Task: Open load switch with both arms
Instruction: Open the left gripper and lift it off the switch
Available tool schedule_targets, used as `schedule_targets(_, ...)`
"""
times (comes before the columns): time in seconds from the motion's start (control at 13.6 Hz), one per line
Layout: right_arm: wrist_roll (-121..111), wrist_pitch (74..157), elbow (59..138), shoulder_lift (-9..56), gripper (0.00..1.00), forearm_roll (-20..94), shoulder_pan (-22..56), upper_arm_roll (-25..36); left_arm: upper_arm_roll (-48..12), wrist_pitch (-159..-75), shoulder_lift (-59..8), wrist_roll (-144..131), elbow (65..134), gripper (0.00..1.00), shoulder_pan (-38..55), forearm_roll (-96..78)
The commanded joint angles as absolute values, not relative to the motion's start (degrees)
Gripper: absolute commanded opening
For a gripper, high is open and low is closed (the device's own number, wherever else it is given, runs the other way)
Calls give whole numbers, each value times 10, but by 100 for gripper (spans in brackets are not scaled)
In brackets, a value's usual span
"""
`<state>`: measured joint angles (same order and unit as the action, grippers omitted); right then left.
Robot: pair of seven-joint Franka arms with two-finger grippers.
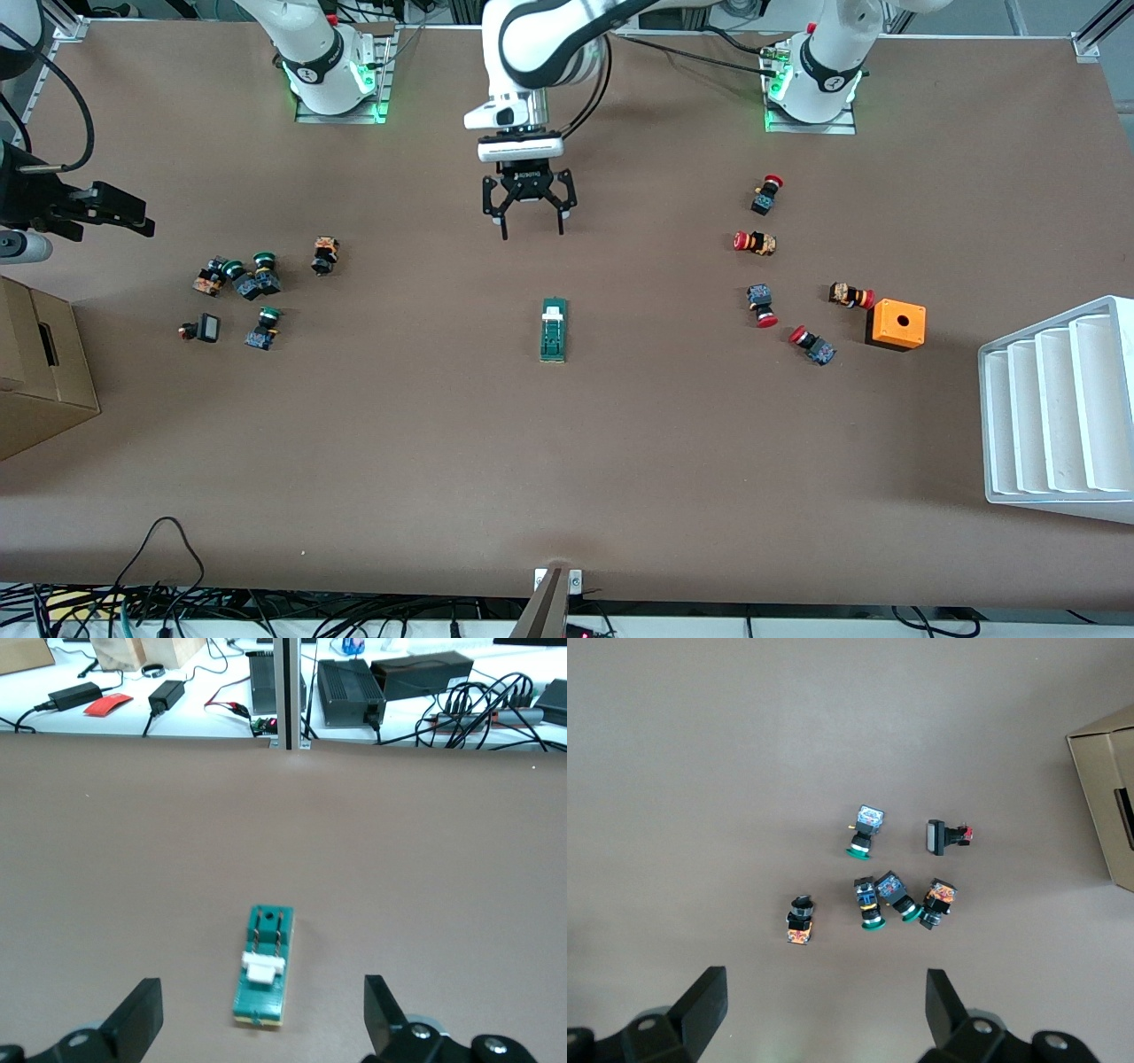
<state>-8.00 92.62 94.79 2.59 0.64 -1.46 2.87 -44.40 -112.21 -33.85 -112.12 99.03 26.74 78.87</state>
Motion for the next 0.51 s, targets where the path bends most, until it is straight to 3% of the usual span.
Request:
schedule_targets(0.0,-89,912,931,36,99,-14,-17,25,-560,-1122,-315,-994,971,100,136,701)
schedule_targets(0.22,-84,912,931,41,99,-22,-15,25,-622,-1058,-316,-873,913,100,65,612)
schedule_targets(0.44,-86,912,908,49,99,-19,-14,25,-596,-1052,-272,-753,861,100,34,457)
